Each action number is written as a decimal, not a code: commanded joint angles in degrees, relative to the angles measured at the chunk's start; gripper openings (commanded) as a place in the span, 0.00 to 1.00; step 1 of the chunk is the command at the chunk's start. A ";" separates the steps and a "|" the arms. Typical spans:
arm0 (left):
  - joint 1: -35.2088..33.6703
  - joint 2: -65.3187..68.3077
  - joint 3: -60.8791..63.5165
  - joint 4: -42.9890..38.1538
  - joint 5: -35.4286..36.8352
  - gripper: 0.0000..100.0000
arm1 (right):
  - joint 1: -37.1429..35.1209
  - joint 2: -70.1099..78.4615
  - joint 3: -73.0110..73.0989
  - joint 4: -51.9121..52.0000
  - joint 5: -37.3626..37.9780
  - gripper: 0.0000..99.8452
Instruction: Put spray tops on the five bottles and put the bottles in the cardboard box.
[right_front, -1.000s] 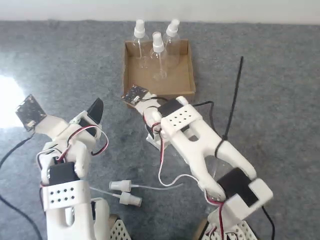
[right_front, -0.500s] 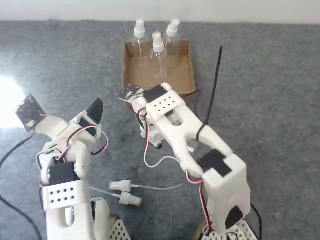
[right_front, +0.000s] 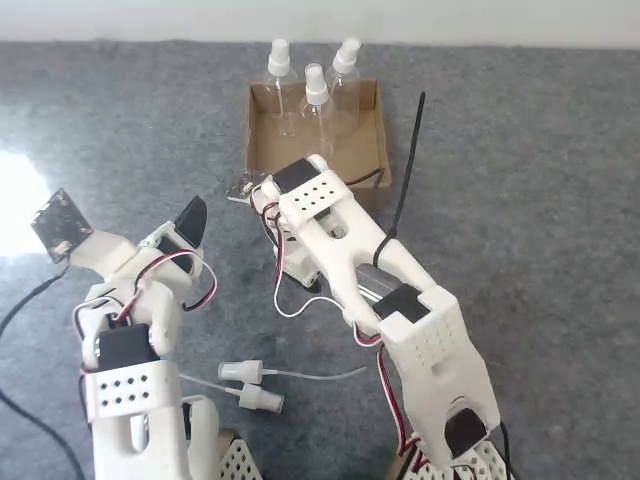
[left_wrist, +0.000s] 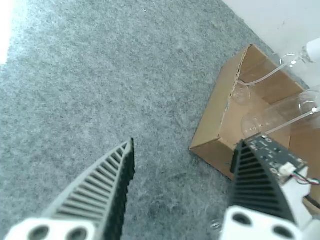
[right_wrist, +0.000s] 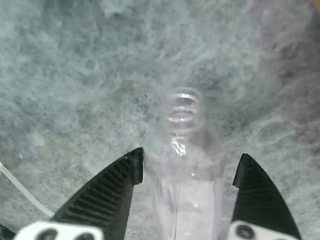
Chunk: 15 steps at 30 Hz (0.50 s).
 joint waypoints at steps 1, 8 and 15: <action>0.00 -0.79 -0.22 -1.32 -0.44 0.29 | -0.40 -0.40 -3.16 0.75 0.70 0.27; 0.00 -0.79 -0.22 -1.32 -0.44 0.29 | -0.31 -0.57 -3.34 0.75 0.70 0.20; 0.00 -0.79 -0.22 -1.32 -0.44 0.29 | -0.13 -0.75 -5.63 1.54 0.44 0.08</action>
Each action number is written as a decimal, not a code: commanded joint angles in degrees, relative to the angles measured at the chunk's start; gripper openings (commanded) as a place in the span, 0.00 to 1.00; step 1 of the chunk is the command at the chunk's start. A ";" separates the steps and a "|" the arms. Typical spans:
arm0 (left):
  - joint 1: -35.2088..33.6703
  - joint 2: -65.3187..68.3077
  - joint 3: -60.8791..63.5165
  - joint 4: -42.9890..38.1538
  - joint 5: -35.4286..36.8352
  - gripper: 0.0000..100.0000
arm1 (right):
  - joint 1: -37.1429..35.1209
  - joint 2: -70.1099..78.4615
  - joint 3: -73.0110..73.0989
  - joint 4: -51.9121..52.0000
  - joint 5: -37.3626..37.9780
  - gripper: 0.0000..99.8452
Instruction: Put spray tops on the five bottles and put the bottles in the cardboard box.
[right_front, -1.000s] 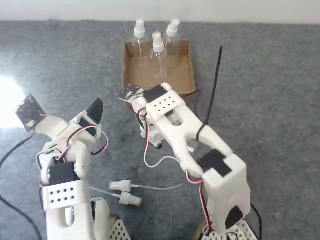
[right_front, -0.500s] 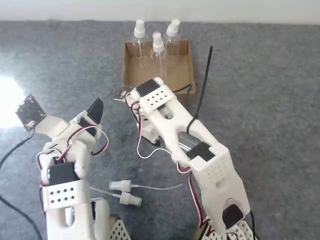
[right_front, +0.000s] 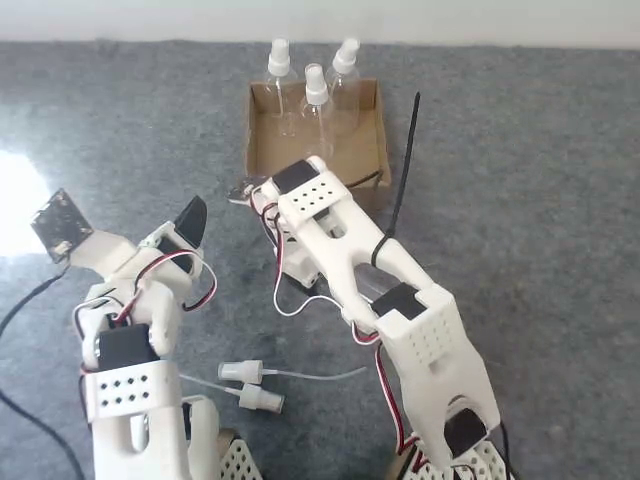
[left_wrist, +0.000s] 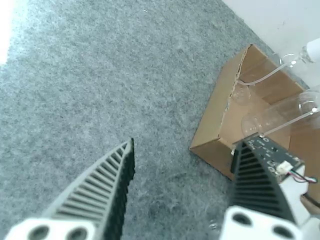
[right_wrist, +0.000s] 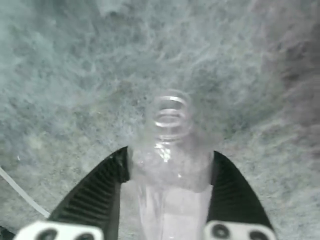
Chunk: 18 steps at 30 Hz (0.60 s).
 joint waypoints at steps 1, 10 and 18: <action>0.00 -0.79 -0.22 -1.32 -0.44 0.29 | -0.13 -2.15 -5.19 1.89 0.18 0.08; -0.18 -0.79 -0.22 -1.32 -0.44 0.29 | -0.04 -8.92 -8.53 7.87 0.09 0.08; -0.26 -0.79 -0.22 -1.32 -0.44 0.29 | 0.57 -18.07 -7.74 8.31 0.00 0.08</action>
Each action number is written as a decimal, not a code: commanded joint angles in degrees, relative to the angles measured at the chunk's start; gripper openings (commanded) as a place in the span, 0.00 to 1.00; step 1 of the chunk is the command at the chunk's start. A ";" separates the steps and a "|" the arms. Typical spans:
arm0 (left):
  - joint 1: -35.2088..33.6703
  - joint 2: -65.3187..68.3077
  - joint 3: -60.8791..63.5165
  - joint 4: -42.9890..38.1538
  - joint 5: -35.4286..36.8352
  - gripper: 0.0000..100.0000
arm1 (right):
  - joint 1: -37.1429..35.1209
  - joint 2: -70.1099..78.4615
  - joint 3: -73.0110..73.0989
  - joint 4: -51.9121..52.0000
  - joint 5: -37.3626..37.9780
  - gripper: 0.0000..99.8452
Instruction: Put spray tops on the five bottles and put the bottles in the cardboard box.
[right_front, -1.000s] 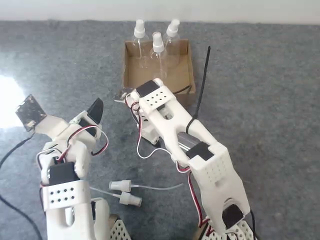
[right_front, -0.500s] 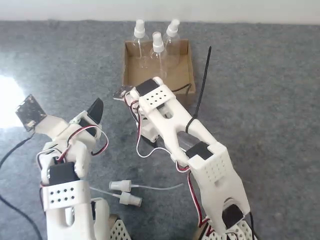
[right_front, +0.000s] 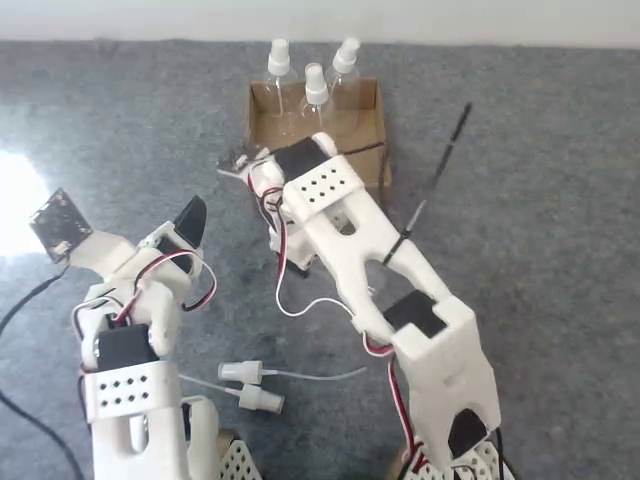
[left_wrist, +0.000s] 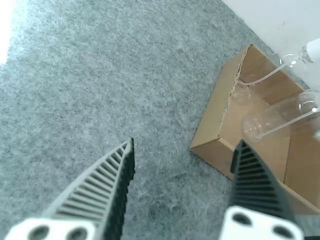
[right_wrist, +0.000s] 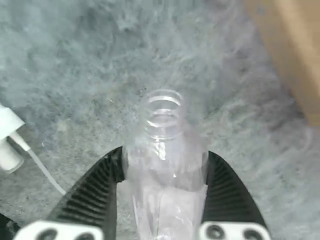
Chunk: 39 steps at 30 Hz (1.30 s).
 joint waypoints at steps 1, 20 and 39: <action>-0.26 -0.79 -0.22 -1.32 -0.44 0.29 | 0.57 -10.24 -1.41 2.59 -0.53 0.08; -0.26 -0.79 -0.57 -0.97 -3.08 0.29 | -0.31 -38.64 16.09 2.24 -2.99 0.08; 0.00 -0.35 -19.21 20.04 -21.01 0.29 | 10.95 -44.97 31.12 -8.66 -14.86 0.08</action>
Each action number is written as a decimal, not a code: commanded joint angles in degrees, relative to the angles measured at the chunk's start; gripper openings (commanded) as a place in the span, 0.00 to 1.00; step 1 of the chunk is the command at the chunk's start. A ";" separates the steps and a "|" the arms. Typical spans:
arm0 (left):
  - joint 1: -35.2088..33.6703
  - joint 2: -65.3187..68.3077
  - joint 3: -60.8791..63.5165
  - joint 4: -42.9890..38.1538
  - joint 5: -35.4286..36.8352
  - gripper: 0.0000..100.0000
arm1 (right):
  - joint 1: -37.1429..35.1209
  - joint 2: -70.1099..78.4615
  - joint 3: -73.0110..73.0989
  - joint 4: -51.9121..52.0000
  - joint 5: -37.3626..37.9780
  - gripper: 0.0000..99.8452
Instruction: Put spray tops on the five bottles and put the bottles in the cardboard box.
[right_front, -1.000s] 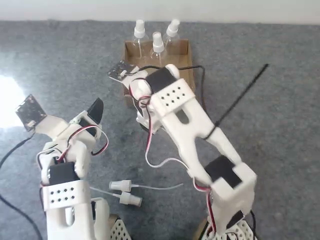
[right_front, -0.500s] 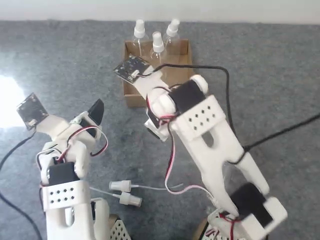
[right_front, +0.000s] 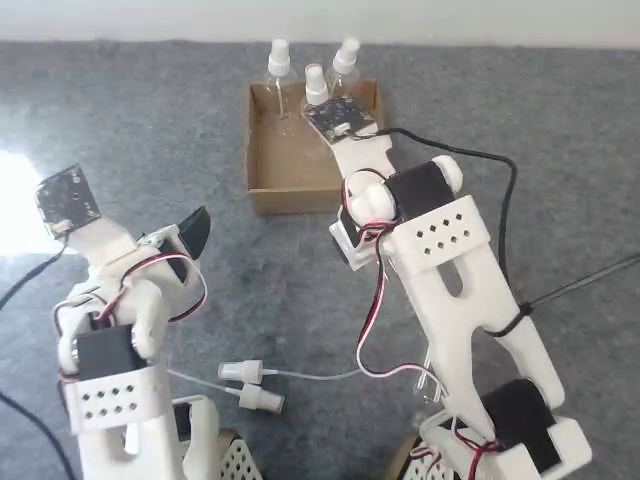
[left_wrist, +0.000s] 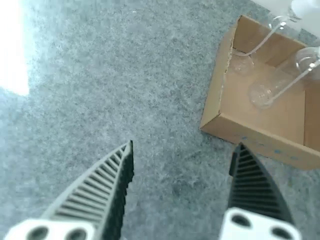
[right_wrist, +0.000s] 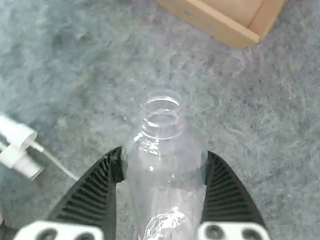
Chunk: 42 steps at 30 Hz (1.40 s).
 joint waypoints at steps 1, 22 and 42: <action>0.00 -0.35 -4.97 2.64 -6.95 0.29 | 1.27 -3.38 0.62 -2.59 -0.88 0.08; 8.00 -0.18 -5.05 18.73 -35.69 0.29 | 8.92 -21.49 23.30 -17.89 -0.97 0.09; 16.18 17.93 -1.89 21.19 -51.96 0.32 | 11.21 -24.92 29.27 -24.57 -5.01 0.09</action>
